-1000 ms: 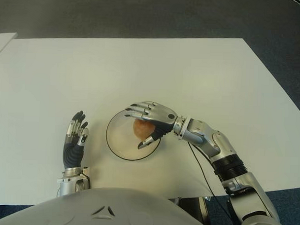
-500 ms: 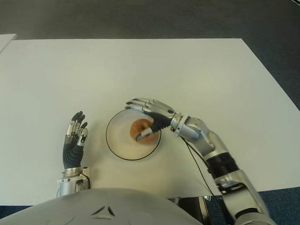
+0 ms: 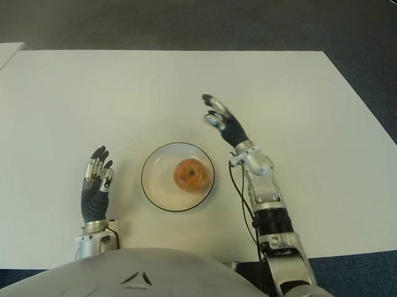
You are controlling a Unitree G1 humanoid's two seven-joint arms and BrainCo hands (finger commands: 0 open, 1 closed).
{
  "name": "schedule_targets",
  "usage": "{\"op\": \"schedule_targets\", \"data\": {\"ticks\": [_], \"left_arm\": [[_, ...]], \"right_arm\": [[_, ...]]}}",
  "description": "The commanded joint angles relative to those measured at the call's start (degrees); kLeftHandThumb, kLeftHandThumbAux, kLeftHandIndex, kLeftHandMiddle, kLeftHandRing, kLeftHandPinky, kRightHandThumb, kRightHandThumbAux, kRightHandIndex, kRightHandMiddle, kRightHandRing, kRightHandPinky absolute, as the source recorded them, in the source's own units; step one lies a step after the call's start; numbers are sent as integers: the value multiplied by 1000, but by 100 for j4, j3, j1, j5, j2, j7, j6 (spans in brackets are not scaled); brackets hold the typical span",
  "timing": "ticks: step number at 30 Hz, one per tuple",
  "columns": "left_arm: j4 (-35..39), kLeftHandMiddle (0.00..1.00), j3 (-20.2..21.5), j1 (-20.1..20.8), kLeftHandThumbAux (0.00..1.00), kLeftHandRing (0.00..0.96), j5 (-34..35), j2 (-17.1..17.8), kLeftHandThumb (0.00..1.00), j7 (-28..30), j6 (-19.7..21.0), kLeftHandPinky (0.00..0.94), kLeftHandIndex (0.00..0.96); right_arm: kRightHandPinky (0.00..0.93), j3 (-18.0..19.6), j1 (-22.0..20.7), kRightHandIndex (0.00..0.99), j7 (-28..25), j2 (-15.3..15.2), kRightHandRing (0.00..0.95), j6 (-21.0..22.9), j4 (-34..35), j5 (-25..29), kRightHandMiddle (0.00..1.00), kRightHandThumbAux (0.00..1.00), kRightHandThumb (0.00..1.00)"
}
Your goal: Put the apples into the plate.
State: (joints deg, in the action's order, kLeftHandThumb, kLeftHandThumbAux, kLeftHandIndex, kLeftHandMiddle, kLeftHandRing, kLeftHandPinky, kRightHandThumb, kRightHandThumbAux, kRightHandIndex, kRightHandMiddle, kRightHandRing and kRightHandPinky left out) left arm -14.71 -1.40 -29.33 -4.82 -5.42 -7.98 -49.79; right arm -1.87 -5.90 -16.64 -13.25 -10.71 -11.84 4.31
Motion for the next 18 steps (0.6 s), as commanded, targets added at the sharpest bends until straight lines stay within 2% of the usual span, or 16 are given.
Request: {"op": "schedule_targets", "data": {"ticks": [1, 10, 18], "left_arm": [[-49, 0, -115, 111, 431, 0, -167, -271, 3, -140, 268, 0, 0], [-10, 0, -108, 165, 427, 0, -52, -279, 12, -190, 95, 0, 0], [-151, 0, -30, 228, 412, 0, -27, -216, 7, -234, 33, 0, 0]], "right_arm": [[0, 277, 135, 0, 22, 306, 0, 294, -264, 451, 0, 285, 72], [0, 576, 181, 0, -44, 739, 0, 73, -501, 878, 0, 248, 83], [0, 788, 308, 92, -343, 911, 0, 78, -596, 1254, 0, 201, 133]]}}
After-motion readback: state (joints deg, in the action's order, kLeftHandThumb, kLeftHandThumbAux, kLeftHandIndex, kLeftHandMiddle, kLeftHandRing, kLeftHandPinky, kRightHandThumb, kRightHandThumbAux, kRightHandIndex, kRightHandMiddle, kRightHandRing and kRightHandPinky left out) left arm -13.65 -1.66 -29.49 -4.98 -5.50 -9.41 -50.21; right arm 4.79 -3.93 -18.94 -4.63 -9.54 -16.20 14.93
